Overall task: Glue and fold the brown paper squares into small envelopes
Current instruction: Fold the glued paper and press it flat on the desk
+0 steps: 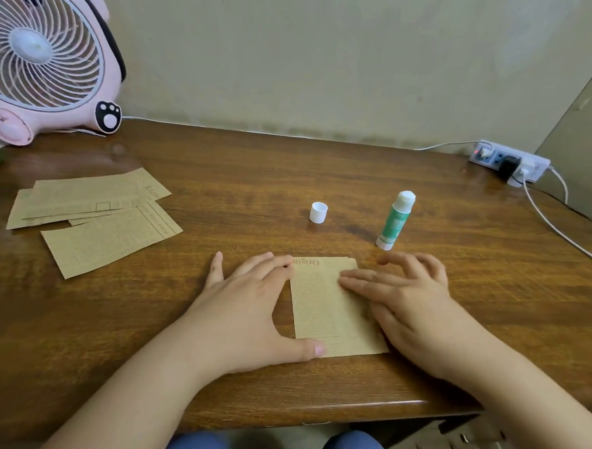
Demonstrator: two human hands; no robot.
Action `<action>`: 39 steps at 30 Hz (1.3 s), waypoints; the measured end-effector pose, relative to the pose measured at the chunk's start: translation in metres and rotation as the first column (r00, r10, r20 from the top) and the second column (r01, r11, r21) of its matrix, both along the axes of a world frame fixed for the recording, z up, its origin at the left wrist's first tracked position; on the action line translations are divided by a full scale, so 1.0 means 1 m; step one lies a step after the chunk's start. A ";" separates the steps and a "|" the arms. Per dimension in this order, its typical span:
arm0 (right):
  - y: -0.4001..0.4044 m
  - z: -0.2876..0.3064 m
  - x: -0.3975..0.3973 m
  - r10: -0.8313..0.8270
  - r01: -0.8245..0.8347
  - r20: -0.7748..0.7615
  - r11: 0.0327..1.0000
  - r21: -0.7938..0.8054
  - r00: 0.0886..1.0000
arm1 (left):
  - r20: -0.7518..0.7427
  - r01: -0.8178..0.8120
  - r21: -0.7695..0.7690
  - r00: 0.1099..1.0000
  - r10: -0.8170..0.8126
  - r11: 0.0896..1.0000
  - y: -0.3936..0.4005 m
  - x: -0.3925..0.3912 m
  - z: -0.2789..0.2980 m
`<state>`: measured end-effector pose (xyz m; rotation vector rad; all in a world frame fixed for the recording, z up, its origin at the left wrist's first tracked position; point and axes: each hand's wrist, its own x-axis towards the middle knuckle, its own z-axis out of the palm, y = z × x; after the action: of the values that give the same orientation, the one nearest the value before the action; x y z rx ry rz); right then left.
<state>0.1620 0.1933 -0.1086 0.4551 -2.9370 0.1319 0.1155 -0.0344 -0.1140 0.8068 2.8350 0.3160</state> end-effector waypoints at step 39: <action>0.024 0.001 0.050 0.216 -0.216 0.033 0.976 -0.001 0.976 | 0.076 -0.010 -0.007 0.997 0.010 1.000 0.002 -0.001 0.005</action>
<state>0.2117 0.2178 -0.1080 0.7798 -2.9113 0.1632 0.1150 -0.0328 -0.1088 0.7627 2.7692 0.3313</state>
